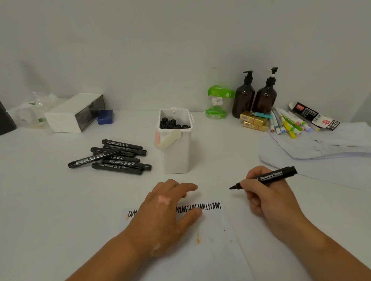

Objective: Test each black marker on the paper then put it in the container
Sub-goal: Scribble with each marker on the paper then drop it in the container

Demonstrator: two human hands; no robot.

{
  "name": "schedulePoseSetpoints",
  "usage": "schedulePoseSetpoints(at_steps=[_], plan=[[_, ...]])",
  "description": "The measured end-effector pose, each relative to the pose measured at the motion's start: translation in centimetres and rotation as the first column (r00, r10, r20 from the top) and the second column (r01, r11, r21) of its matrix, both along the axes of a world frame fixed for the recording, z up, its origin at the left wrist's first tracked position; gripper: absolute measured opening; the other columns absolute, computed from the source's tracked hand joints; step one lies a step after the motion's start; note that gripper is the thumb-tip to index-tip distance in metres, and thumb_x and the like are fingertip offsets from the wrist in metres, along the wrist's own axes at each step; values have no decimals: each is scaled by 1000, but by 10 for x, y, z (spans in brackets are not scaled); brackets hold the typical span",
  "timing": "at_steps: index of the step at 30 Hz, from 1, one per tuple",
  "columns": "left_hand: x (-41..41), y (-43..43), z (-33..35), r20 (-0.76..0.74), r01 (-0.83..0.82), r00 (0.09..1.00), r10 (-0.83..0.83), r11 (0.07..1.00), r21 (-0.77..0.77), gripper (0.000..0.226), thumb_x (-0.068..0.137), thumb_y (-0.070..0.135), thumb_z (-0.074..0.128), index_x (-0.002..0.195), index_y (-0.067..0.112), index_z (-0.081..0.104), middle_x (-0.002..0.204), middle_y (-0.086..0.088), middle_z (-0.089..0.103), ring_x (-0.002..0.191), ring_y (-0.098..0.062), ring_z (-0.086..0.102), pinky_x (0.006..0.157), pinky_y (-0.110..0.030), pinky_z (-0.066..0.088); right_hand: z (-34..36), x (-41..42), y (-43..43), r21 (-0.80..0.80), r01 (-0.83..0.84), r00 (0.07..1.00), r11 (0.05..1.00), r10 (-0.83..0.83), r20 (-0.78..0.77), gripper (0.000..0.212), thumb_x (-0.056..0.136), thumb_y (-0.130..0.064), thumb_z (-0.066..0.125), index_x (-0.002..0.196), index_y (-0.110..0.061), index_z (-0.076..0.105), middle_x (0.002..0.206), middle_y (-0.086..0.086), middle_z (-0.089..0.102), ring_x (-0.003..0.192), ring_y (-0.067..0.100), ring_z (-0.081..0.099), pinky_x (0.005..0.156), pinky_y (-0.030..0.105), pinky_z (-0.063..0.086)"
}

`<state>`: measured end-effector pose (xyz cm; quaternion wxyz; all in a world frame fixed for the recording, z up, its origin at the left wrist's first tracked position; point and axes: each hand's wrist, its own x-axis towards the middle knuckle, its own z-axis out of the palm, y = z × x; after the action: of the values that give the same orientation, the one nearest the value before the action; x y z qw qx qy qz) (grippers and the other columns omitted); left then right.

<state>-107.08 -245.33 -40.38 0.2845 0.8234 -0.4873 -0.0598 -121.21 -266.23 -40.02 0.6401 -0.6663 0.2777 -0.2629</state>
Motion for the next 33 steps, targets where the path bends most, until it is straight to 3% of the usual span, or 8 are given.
schedulePoseSetpoints(at_steps=[3, 6, 10, 14, 16, 20, 27, 33], plan=[[5, 3, 8, -278, -48, 960, 3, 987, -156, 46, 95, 9, 51, 126, 44, 52, 108, 24, 59, 92, 1, 52, 77, -11, 41, 8, 1, -1, -97, -23, 999, 995, 25, 23, 17, 82, -13, 80, 74, -16, 65, 55, 6, 50, 47, 16, 39, 41, 24, 32], [8, 6, 11, -351, -78, 936, -4, 973, -217, 60, 91, -8, 43, 123, 43, 50, 107, 26, 64, 95, -2, 58, 71, -11, 46, 26, 9, 6, -182, -54, 996, 982, 65, 55, 13, 80, -13, 83, 83, -20, 72, 55, 5, 55, 48, 18, 46, 44, 25, 39], [13, 6, 11, -499, -187, 866, 18, 939, -290, 56, 88, 0, 67, 123, 42, 53, 109, 23, 68, 94, -11, 69, 80, -27, 58, 43, 24, 24, -50, -202, 968, 978, 207, 142, 16, 79, -26, 65, 87, -17, 77, 69, 12, 66, 58, 19, 58, 47, 27, 43], [20, 6, 12, -628, -284, 776, 54, 919, -272, 39, 74, 12, 86, 102, 36, 73, 90, 3, 77, 83, -25, 72, 76, -32, 61, 35, 29, 37, 44, -139, 973, 989, 128, 192, 12, 77, -24, 62, 67, -17, 63, 62, 14, 63, 50, 20, 52, 44, 27, 42], [21, 6, 12, -632, -279, 773, 43, 919, -279, 32, 73, 16, 87, 94, 38, 76, 86, 3, 77, 84, -23, 73, 75, -27, 61, 27, 26, 37, 0, -123, 976, 992, 120, 179, 14, 77, -24, 67, 67, -15, 65, 59, 11, 60, 49, 20, 49, 45, 26, 42], [21, 6, 13, -600, -220, 800, 6, 933, -284, 23, 78, 22, 84, 92, 38, 76, 90, 9, 78, 85, -13, 72, 83, -33, 58, 22, 18, 31, -41, -132, 970, 990, 138, 198, 15, 72, -30, 74, 76, -15, 74, 61, 9, 62, 52, 20, 53, 48, 26, 45], [18, 5, 12, -571, -167, 820, -23, 946, -277, 21, 81, 23, 81, 95, 39, 77, 91, 4, 76, 83, -25, 67, 77, -37, 55, 19, 19, 35, -52, -200, 963, 978, 206, 176, 22, 67, -36, 74, 76, -16, 74, 61, 9, 64, 52, 21, 55, 48, 27, 46], [20, 8, 11, -602, -80, 786, -142, 942, -326, 16, 85, 23, 79, 99, 30, 77, 85, 5, 74, 71, -7, 64, 66, -16, 50, 22, 18, 39, -67, -213, 967, 975, 220, 126, 22, 67, -35, 79, 78, -18, 71, 69, 15, 72, 53, 22, 61, 48, 29, 48]])
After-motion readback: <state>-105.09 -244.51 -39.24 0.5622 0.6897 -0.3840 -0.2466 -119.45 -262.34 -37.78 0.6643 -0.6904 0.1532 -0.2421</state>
